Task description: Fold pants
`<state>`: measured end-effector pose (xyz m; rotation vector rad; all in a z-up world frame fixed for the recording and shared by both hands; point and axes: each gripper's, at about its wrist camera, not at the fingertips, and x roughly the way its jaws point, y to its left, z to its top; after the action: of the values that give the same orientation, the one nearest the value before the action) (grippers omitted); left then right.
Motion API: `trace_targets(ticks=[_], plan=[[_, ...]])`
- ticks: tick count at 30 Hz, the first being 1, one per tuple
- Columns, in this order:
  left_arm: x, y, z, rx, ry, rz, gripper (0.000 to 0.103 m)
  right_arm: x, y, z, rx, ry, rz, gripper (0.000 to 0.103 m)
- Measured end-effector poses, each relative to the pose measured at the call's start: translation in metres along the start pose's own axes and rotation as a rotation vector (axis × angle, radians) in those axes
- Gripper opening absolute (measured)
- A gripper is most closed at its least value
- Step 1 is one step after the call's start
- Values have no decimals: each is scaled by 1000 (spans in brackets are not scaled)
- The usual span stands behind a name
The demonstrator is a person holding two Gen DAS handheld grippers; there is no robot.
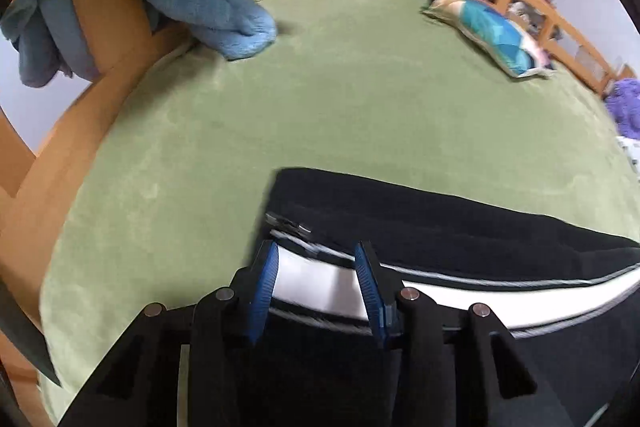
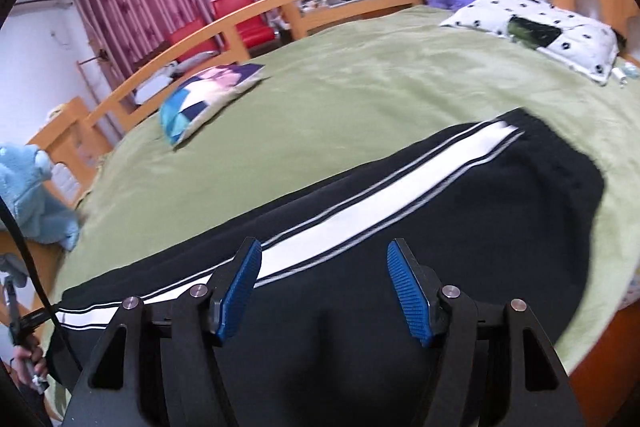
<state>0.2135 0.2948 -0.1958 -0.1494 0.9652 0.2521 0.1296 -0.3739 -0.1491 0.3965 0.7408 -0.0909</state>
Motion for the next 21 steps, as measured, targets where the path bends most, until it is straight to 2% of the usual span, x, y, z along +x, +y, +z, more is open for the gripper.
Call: trace_targets(ticks=[2,4,6,7,9,12,15,19,21], plan=[[6,6,3,-13,-3,-6,38,8,4,-9,-2,7,14,65],[17,8,3,-21,34,-62,38,13,4,-19,8,13,11,65],[27,5,5,-8,69,-66,35,19,3,-25,22,28,12,65],[25,4,6,4,42,-61,22,21,1,-24,25,33,8,65],[11,2,12,22,-33,-123,19,24,-2,-23,29,30,-7,65],[-24,14,23,-40,-172,-174,19,25,-8,-21,44,19,-20,65],[-32,16,36,-59,-234,-163,19,22,-16,-21,66,-2,-23,65],[1,-3,39,-21,-188,-74,19,30,-18,-23,73,23,-29,65],[20,-5,38,-23,-121,-47,21,32,-16,-25,61,34,-37,65]])
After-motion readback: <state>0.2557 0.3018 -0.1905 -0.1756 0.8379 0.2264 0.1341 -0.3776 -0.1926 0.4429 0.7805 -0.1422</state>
